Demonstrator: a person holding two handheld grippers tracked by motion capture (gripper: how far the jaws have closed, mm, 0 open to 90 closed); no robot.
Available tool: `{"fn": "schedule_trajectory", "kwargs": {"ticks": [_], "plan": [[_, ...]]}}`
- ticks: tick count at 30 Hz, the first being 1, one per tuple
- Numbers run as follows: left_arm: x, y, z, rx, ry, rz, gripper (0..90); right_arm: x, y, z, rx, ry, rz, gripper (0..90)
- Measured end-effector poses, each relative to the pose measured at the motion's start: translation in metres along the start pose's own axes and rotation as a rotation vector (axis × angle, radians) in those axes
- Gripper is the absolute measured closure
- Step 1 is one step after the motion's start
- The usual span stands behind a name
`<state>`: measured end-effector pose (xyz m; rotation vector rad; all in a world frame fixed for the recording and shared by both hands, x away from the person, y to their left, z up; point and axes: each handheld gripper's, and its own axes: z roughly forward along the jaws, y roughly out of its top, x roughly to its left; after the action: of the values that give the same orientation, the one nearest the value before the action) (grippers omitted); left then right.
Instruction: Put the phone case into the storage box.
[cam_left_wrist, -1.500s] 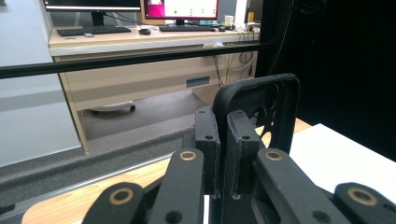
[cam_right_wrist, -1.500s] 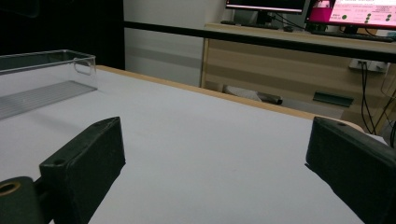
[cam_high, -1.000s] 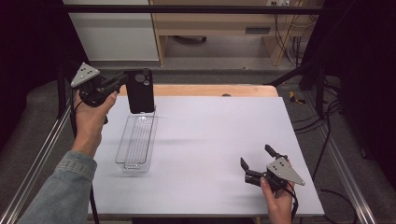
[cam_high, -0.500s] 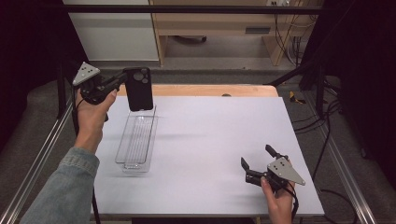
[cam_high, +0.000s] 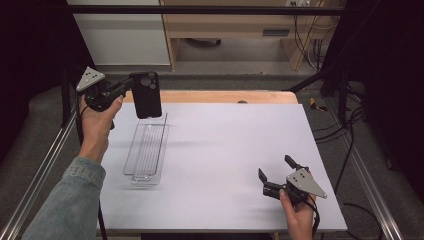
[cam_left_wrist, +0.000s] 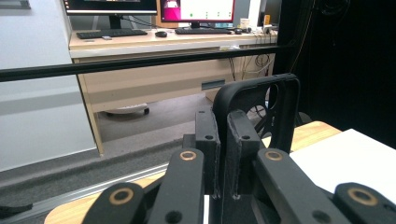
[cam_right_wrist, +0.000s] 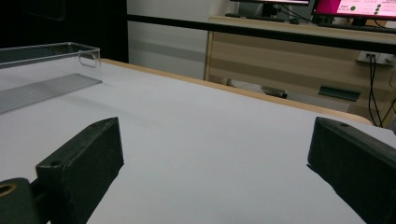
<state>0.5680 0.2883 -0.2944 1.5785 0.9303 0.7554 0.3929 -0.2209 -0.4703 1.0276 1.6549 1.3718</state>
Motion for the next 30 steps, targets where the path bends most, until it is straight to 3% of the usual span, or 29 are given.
{"fn": "schedule_trajectory", "kwargs": {"ticks": [17,30], "plan": [[0.01,-0.009,0.01,0.022,0.004,0.004,84.0,-0.001,-0.001,0.001,0.021,-0.011,-0.002,3.7],[0.008,-0.018,0.017,0.032,0.002,0.005,84.0,-0.001,-0.002,0.001,0.021,-0.011,0.002,3.5]]}}
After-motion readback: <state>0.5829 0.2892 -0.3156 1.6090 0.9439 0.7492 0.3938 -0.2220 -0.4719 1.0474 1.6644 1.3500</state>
